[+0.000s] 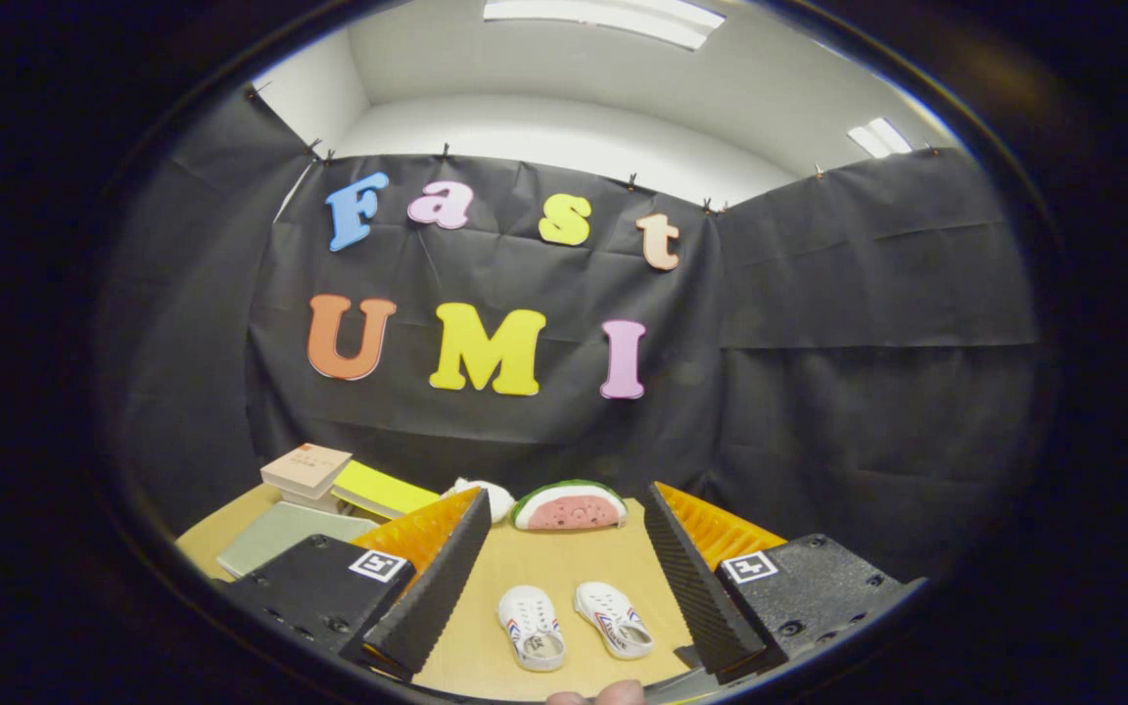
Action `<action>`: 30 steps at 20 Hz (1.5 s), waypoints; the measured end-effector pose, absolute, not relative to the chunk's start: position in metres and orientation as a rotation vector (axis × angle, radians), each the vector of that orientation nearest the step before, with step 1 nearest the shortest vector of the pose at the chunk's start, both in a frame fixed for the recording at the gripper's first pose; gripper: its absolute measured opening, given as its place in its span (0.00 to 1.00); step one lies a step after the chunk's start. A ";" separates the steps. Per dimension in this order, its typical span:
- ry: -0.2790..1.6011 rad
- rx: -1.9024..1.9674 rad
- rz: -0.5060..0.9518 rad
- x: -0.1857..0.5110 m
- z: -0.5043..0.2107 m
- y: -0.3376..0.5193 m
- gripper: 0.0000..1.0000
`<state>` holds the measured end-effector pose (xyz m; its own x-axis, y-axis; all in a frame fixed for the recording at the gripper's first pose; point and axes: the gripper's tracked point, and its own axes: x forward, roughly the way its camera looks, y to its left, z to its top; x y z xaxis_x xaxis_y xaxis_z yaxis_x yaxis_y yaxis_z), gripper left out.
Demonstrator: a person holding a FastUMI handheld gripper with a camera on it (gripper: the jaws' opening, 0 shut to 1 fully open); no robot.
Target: Open the storage box then place both shoes into the box .Put the left shoe in first, then the right shoe, with the right side of both shoes facing outward in a uniform manner.
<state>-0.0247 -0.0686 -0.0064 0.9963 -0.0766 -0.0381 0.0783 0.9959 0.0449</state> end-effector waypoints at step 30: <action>0.722 0.332 1.107 0.053 -0.180 0.109 1.00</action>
